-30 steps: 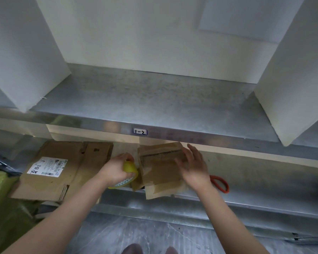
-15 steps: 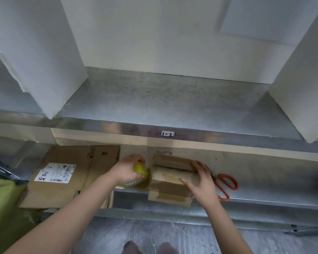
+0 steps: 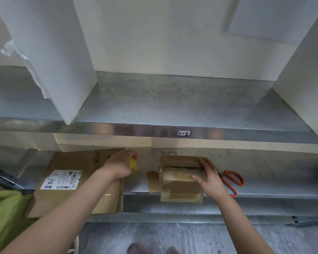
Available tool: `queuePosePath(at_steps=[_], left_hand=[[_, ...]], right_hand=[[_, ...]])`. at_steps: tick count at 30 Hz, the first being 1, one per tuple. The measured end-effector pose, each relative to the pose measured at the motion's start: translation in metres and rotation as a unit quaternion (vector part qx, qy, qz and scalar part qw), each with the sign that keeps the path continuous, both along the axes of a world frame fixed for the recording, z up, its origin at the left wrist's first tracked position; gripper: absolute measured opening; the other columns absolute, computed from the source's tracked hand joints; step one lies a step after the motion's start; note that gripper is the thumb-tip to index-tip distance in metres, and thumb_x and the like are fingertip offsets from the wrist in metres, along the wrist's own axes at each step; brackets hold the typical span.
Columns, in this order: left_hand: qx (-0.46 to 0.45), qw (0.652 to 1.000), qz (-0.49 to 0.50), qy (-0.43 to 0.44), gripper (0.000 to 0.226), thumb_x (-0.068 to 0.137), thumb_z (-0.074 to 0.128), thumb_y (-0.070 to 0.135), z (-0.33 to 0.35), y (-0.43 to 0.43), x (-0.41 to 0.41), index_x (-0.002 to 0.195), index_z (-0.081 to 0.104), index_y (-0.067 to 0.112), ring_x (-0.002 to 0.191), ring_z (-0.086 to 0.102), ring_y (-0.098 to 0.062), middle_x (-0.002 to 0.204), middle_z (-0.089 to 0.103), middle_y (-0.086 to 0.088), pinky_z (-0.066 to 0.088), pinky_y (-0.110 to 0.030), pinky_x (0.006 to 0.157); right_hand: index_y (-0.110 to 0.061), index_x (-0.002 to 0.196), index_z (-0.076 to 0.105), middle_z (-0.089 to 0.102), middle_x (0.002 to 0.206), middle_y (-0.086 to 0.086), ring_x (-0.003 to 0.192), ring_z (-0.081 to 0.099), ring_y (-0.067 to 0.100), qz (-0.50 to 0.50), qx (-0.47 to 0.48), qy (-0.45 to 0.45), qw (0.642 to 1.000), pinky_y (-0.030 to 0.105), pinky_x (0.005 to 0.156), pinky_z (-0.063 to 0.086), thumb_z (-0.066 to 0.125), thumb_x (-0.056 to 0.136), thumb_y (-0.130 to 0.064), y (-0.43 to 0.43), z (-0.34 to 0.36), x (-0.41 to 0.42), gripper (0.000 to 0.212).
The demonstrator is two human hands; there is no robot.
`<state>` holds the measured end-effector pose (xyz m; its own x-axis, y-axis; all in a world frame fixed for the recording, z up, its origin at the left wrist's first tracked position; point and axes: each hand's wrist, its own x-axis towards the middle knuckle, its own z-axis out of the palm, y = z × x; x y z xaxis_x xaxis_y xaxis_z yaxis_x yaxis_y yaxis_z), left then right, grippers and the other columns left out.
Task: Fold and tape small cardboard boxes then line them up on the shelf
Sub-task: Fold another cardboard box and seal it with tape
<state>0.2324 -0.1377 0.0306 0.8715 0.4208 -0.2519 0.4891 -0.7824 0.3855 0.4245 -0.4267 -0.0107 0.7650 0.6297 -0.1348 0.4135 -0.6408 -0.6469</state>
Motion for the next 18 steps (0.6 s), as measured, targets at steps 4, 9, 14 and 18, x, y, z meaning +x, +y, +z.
queuePosePath(at_steps=[4, 9, 14, 18], left_hand=[[-0.032, 0.999, 0.007, -0.032, 0.041, 0.072, 0.068, 0.043, 0.002, -0.006, -0.01, 0.107, 0.049, 0.035, 0.093, 0.049, -0.011, 0.106, 0.049, 0.015, 0.035, -0.025, 0.069], [-0.036, 0.995, 0.01, -0.091, 0.046, 0.071, 0.073, 0.043, 0.008, -0.023, -0.013, 0.11, 0.051, 0.033, 0.093, 0.049, -0.012, 0.104, 0.048, 0.015, 0.036, -0.024, 0.069], [-0.025, 0.991, 0.002, -0.134, 0.045, 0.071, 0.076, 0.038, 0.023, -0.034, -0.018, 0.109, 0.055, 0.029, 0.094, 0.052, -0.01, 0.105, 0.051, 0.014, 0.034, -0.021, 0.067], [-0.007, 0.987, -0.001, -0.163, 0.046, 0.07, 0.078, 0.037, 0.031, -0.04, -0.022, 0.109, 0.056, 0.026, 0.099, 0.056, -0.014, 0.111, 0.058, 0.008, 0.041, -0.025, 0.075]], right_hand=[[-0.02, 0.148, 0.033, 0.022, 0.158, 0.009, 0.144, 0.027, 0.03, 0.008, -0.007, -0.013, 1.0, 0.04, 0.114, 0.027, 0.07, 0.088, -0.037, -0.002, 0.007, -0.005, 0.073], [-0.022, 0.149, 0.033, 0.022, 0.16, 0.006, 0.148, 0.014, 0.032, 0.044, -0.04, -0.187, 0.981, 0.048, 0.119, 0.019, 0.05, 0.097, -0.045, -0.005, 0.02, -0.024, 0.059], [-0.025, 0.142, 0.046, 0.038, 0.154, 0.001, 0.149, 0.018, 0.025, 0.107, -0.031, -0.291, 0.95, 0.05, 0.121, 0.017, 0.046, 0.099, -0.043, 0.018, 0.042, -0.053, 0.047], [-0.022, 0.134, 0.055, 0.053, 0.14, 0.004, 0.142, 0.034, 0.028, 0.163, 0.015, -0.309, 0.937, 0.047, 0.116, 0.03, 0.048, 0.097, -0.041, 0.052, 0.054, -0.085, 0.042]])
